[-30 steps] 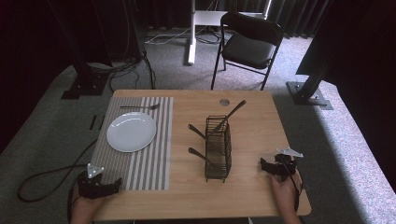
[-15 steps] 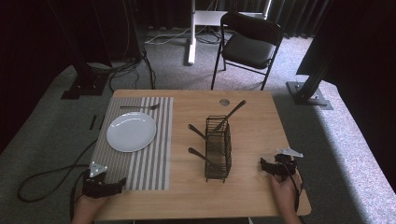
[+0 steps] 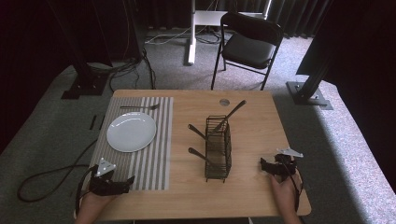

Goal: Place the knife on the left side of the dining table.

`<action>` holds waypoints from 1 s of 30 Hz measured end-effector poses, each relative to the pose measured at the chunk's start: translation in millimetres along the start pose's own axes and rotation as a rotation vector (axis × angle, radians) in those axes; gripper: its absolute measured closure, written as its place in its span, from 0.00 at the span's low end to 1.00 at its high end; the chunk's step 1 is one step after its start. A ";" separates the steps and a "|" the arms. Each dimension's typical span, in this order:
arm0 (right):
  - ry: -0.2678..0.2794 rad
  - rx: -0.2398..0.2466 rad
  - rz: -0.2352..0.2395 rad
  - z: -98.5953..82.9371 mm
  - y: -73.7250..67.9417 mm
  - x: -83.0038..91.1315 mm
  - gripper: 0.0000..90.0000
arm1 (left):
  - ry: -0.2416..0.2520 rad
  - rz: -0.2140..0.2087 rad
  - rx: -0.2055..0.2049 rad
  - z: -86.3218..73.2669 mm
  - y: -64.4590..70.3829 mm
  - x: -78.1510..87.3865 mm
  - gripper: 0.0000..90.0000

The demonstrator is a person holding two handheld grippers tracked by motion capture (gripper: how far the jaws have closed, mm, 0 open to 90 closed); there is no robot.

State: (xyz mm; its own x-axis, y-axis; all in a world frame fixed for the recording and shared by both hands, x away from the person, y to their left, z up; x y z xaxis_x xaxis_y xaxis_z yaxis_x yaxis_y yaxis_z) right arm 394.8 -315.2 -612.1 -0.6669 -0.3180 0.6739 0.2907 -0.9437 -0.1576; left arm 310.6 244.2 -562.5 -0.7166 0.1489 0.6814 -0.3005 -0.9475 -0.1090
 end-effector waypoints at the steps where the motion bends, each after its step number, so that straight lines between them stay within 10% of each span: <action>1: 0.000 0.000 0.000 0.0 0.0 0.0 0.13 | 0.003 0.003 -0.001 1.5 1.1 0.0 0.05; 30: 0.000 0.000 0.000 0.0 0.1 0.0 0.13 | 0.110 -0.133 -0.126 59.9 68.6 24.2 0.05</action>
State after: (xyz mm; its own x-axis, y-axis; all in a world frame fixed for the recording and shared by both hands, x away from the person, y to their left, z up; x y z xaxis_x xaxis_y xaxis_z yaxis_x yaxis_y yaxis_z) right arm 394.8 -315.3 -612.1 -0.6669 -0.3179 0.6740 0.2906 -0.9438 -0.1577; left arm 310.3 165.9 -510.2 -0.7274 0.3068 0.6138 -0.4685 -0.8756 -0.1176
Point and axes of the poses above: each handheld gripper's, and its own axes: x roughly backward along the jaws, z roughly out of its top, y roughly to its right, the point moved 9 cm from there along -x, roughly forward along the jaws, and after that the axes turned 12 degrees about z, right-handed, at the moved point
